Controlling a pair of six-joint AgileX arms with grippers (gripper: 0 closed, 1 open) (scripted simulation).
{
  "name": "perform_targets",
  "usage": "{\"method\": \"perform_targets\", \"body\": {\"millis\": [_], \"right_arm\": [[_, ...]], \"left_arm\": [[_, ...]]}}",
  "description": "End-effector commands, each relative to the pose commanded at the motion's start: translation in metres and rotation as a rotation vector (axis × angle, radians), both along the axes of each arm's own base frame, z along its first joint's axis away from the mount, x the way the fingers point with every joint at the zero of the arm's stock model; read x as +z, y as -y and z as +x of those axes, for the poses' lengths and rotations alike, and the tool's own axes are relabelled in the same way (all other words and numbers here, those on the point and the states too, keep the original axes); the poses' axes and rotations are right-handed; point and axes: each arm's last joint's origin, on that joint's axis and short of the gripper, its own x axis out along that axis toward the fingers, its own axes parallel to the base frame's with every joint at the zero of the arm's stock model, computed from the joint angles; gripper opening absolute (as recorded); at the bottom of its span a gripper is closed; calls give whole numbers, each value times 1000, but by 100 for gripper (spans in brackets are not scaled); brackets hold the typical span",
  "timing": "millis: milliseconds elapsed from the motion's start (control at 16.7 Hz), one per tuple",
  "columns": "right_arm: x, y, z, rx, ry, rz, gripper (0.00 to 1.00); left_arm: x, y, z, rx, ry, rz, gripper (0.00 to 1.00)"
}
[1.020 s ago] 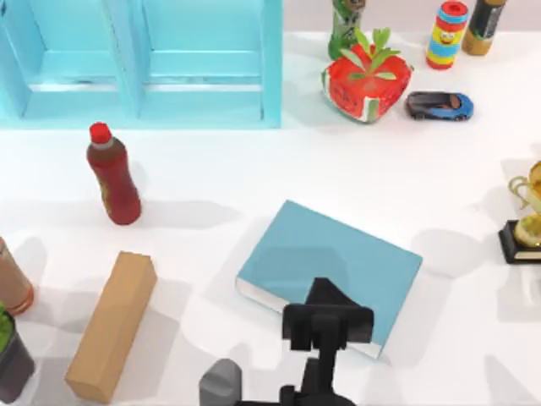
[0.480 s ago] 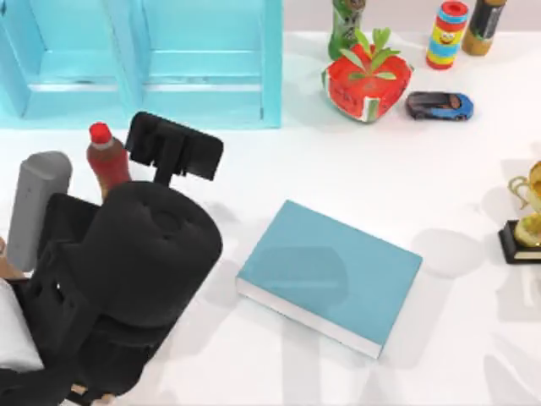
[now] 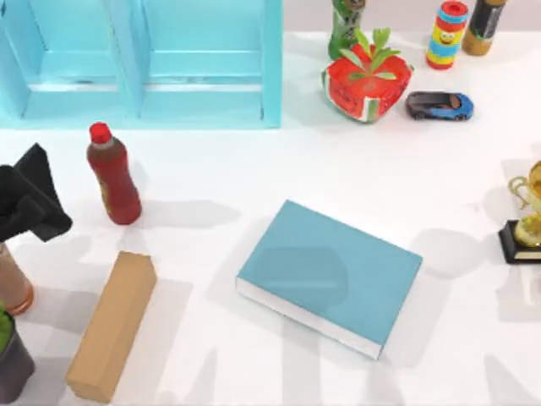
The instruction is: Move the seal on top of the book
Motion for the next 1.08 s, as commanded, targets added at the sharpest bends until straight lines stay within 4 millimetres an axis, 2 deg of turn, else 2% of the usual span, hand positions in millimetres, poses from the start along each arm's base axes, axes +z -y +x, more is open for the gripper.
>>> {"method": "perform_targets", "body": {"millis": [240,540,1080], "right_arm": [[0,0,0,0,0,0,100],[0,0,0,0,0,0,100],[5,1,0,-8,-32,-9,100]], "left_arm": [[-35,-29,-12,5,130,307,100],[-68,-44,-15,27,186,532,100],[-71,-45,-15,29,189,551,100]]}}
